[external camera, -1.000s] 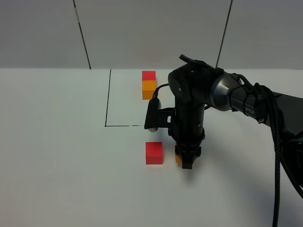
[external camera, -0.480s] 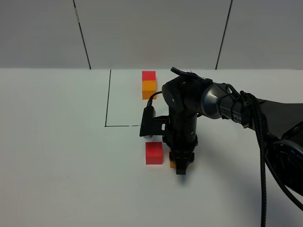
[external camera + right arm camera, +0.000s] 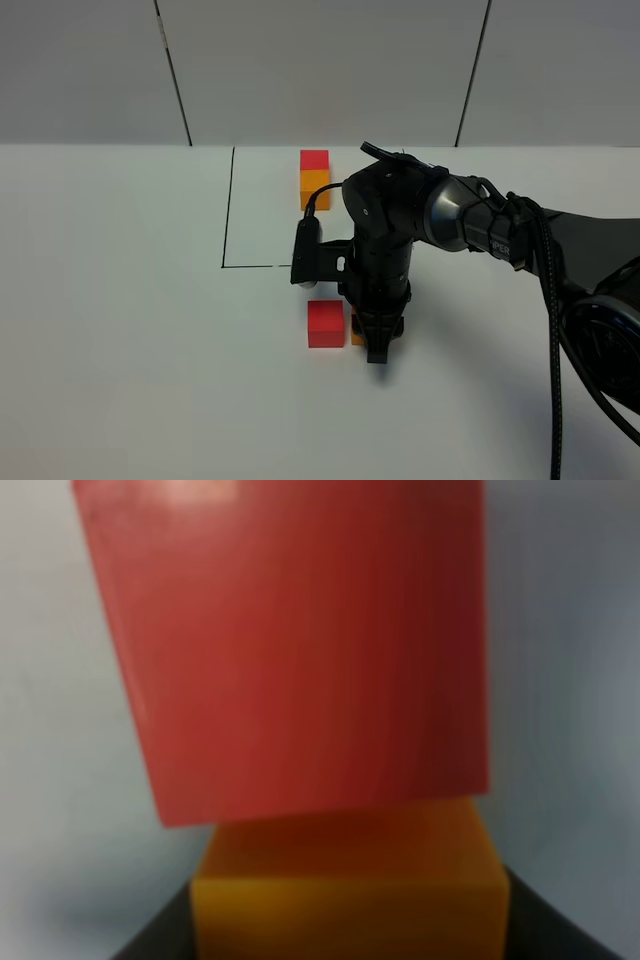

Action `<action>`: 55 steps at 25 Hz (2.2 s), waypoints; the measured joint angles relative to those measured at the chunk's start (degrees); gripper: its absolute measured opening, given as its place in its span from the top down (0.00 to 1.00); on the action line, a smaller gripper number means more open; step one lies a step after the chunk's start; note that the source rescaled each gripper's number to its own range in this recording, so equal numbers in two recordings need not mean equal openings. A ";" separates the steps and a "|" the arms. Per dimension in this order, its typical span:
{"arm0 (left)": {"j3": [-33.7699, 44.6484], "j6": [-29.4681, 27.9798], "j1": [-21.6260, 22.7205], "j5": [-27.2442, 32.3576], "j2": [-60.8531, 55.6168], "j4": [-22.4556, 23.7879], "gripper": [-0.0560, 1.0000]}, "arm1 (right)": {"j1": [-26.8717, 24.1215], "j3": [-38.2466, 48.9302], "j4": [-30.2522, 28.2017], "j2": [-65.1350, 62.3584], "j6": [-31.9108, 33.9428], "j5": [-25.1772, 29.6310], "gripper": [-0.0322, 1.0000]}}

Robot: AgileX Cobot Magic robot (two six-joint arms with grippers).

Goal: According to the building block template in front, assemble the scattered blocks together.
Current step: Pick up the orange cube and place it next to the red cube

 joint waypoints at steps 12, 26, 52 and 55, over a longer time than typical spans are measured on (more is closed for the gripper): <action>0.00 0.00 0.00 0.00 0.00 0.00 0.37 | 0.00 0.00 0.30 0.00 -1.63 -0.20 0.96; 0.00 0.00 0.00 0.00 0.00 0.00 0.37 | 0.00 0.00 1.24 0.11 -3.80 -1.97 0.96; 0.00 0.00 0.00 0.00 0.00 0.00 0.37 | 0.00 0.00 4.53 0.27 -6.54 -1.02 0.96; 0.00 0.00 0.00 0.00 0.00 0.00 0.37 | 0.00 0.00 4.80 0.27 -6.54 -0.98 0.87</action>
